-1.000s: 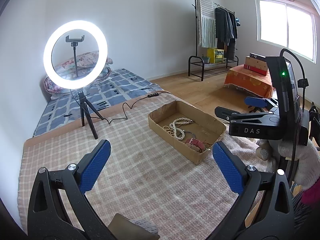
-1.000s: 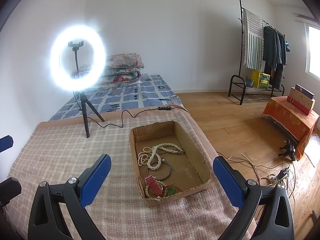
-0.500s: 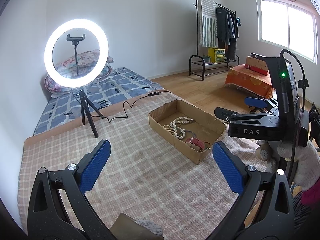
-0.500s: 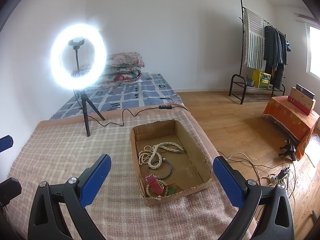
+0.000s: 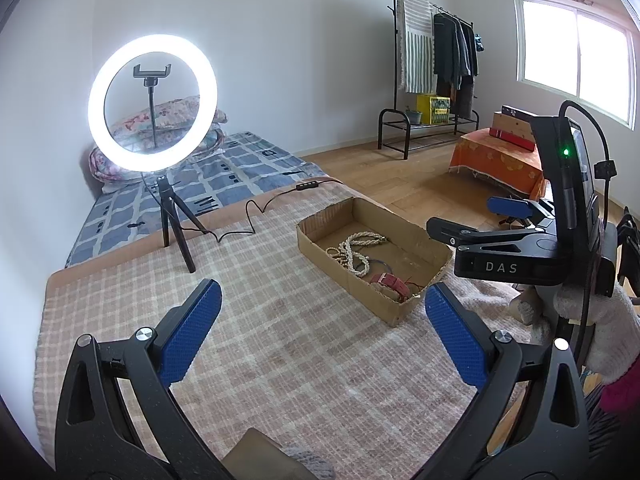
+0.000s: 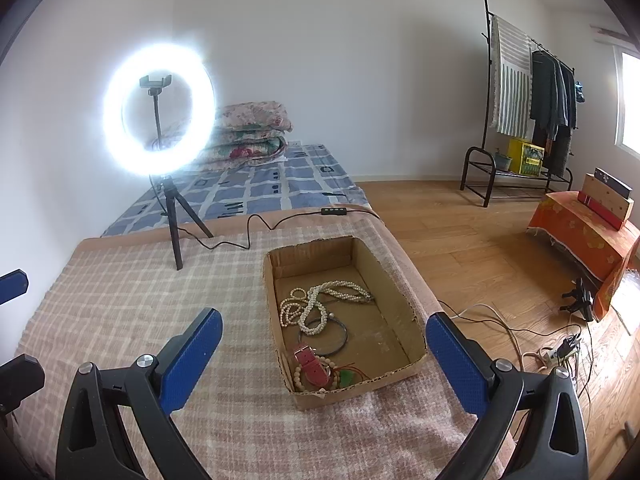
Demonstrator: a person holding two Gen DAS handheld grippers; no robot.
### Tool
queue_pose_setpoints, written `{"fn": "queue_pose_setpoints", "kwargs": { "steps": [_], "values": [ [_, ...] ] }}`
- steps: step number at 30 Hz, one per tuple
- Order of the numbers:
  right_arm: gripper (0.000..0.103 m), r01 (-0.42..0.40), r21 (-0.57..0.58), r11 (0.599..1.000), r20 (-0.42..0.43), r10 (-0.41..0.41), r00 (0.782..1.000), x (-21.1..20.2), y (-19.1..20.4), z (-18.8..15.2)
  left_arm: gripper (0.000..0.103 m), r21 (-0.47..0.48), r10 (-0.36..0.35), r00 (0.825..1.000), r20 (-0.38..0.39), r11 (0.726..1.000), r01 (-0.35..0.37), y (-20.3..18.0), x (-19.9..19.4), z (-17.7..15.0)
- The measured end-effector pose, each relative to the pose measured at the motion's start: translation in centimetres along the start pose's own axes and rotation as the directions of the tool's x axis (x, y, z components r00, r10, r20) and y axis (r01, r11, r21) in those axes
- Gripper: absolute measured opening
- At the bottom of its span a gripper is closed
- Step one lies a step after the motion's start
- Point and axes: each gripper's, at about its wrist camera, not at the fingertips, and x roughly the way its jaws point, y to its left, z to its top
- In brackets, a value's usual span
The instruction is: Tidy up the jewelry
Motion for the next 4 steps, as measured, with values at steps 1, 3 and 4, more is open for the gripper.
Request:
{"fn": "queue_pose_setpoints", "kwargs": {
  "steps": [1,3,4],
  "values": [
    [0.103,0.000,0.000,1.000,-0.002,0.001,1.000,0.03,-0.01,-0.01,0.103,0.002,0.006,1.000,0.005,1.000,-0.006,0.00,-0.11,-0.13],
    [0.103,0.000,0.000,1.000,-0.005,0.000,1.000,0.10,-0.02,-0.03,0.103,0.001,0.025,1.000,0.018,1.000,-0.025,0.05,-0.45,-0.52],
    [0.103,0.001,0.001,1.000,-0.006,-0.001,1.000,0.10,-0.05,-0.03,0.103,-0.001,0.023,1.000,0.016,1.000,-0.023,0.10,-0.50,-0.67]
  ]
}}
